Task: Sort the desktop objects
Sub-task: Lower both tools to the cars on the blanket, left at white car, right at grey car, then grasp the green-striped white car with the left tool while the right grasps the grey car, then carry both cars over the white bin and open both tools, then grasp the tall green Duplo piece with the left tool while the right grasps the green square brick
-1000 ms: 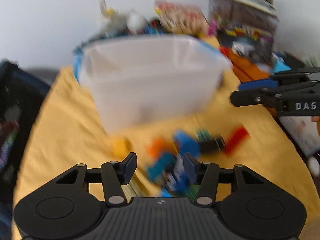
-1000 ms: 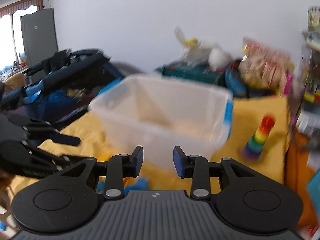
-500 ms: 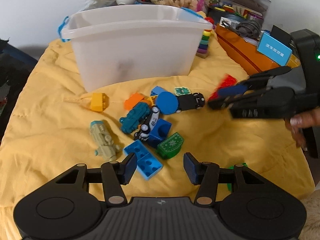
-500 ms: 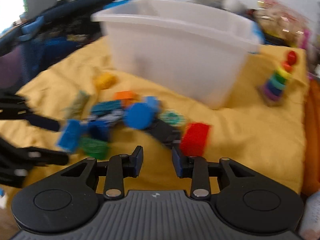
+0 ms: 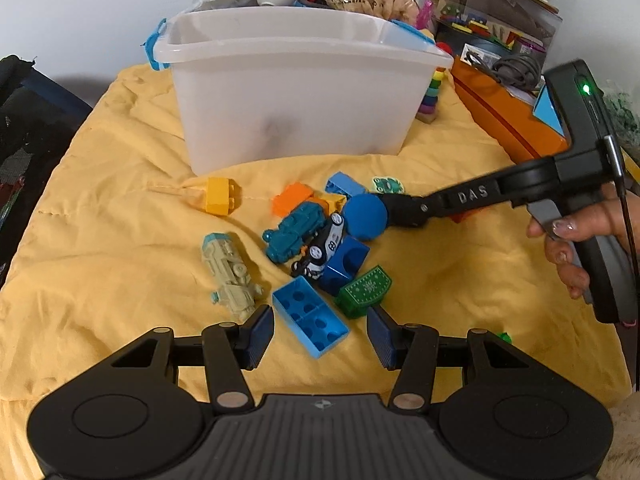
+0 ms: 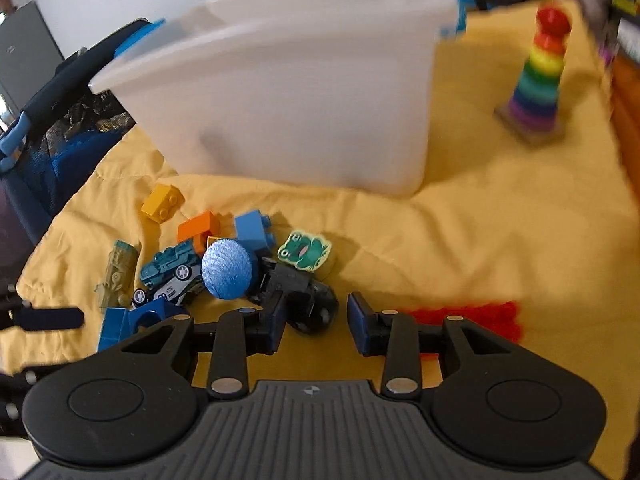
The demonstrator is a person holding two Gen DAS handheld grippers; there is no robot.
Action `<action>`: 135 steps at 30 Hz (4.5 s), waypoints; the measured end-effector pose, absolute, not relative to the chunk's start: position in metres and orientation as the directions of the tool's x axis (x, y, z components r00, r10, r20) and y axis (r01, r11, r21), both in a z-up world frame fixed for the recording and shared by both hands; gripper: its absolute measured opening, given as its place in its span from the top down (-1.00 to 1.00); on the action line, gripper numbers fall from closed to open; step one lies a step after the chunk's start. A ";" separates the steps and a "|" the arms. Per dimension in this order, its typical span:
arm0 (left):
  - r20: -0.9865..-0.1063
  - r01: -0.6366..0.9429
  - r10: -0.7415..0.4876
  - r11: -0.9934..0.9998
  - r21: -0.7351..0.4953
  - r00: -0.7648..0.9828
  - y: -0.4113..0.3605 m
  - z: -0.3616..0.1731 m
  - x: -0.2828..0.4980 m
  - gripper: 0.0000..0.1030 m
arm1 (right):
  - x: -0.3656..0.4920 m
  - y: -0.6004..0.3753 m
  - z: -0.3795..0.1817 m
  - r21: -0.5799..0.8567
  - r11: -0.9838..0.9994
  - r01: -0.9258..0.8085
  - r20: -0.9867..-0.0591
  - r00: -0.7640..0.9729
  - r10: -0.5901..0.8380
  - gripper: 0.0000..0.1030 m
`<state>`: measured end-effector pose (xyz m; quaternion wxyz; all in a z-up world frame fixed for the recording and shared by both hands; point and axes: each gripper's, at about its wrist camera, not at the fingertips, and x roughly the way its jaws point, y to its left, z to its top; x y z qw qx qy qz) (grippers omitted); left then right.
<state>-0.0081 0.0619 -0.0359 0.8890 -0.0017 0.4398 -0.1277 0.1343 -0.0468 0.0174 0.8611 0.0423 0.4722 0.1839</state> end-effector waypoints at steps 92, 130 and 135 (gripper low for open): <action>-0.543 0.218 -0.030 0.933 0.286 0.839 0.016 0.106 0.087 0.37 | 0.102 -0.025 0.160 -0.165 0.864 -0.475 -0.517 0.788 0.335 0.37; -0.663 0.130 0.026 0.974 0.185 0.748 0.056 0.063 0.074 -0.39 | 0.125 -0.034 0.169 -0.038 0.923 -0.383 -0.502 0.806 0.314 -0.02; -0.773 0.195 -0.027 0.973 0.126 0.634 0.048 0.014 0.032 -0.39 | 0.091 -0.037 0.133 0.014 0.917 -0.399 -0.606 0.726 0.325 -0.03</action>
